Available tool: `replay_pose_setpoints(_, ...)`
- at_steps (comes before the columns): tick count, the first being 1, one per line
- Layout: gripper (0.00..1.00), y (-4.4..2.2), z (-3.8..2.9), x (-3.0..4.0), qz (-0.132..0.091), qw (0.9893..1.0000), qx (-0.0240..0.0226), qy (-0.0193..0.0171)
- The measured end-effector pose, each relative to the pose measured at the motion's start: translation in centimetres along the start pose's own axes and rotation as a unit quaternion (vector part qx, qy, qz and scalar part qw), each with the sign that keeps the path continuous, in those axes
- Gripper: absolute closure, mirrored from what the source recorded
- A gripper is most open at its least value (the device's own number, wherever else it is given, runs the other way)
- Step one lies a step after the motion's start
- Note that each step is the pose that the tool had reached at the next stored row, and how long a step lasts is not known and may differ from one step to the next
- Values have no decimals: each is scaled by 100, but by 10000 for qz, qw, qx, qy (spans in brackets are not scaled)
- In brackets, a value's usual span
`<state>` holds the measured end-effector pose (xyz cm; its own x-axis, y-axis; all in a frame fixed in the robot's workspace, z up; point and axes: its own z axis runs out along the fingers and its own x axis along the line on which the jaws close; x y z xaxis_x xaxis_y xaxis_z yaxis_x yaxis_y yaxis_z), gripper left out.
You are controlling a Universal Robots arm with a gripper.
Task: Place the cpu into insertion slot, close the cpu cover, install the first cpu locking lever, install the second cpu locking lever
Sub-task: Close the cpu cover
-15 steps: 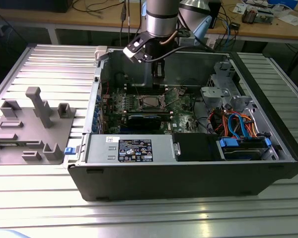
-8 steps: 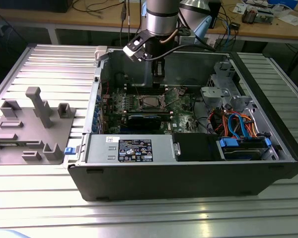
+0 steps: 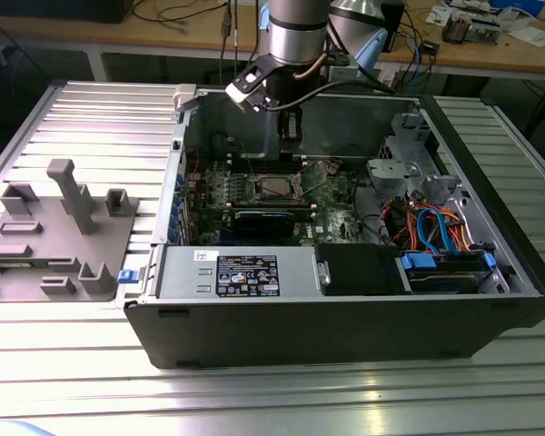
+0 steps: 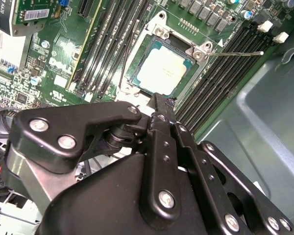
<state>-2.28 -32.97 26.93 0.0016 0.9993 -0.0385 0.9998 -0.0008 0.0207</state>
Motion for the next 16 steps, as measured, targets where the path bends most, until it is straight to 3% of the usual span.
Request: replay_pose_setpoints(16, 89, 94, 2, 0, 0, 10000, 0, -1)
